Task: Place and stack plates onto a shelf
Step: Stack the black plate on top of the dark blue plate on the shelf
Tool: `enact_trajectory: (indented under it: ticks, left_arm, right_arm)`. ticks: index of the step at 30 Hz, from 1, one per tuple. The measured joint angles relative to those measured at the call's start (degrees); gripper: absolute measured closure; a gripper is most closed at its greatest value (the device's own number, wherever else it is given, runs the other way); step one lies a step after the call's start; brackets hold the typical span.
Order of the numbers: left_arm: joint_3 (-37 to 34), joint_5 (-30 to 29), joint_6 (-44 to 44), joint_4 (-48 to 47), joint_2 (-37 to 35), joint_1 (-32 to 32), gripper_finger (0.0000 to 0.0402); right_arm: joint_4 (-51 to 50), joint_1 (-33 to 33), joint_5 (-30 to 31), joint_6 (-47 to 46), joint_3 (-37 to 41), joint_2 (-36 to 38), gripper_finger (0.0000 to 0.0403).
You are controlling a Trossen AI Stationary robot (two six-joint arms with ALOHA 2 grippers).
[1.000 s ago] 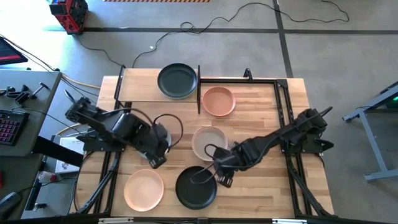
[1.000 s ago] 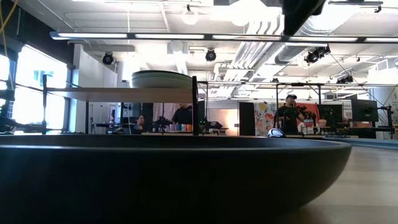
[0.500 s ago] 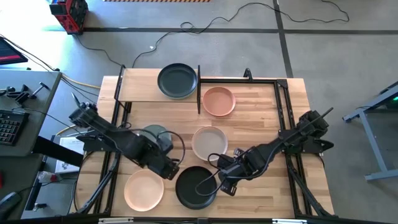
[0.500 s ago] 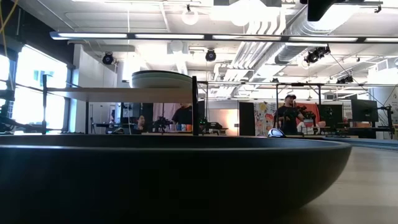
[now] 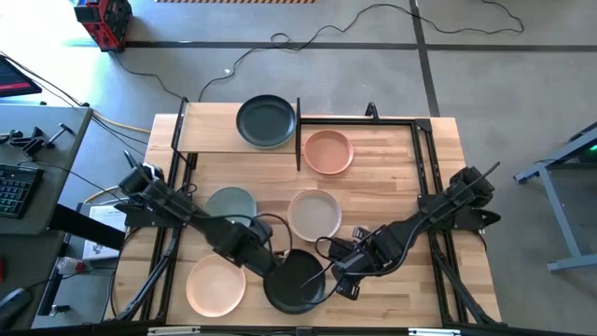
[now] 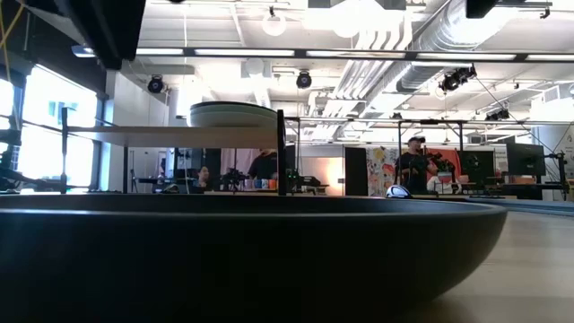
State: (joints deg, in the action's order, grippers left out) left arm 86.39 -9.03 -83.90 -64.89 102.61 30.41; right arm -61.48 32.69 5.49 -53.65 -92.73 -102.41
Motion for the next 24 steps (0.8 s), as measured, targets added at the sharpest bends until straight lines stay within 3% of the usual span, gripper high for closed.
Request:
enact_trajectory:
  ticks: [11, 24]
  left_arm:
    - [0.0, 3.1, -1.5, 5.1, 7.9, 0.0, 0.0321]
    - [0.0, 5.1, -3.1, 8.9, 12.2, -0.1, 0.0321]
  right_arm:
    - [-0.3, 0.1, 0.0, -0.1, 0.0, 0.0, 0.0244]
    - [-0.3, 0.8, -0.1, -0.1, 0.0, 0.0, 0.0244]
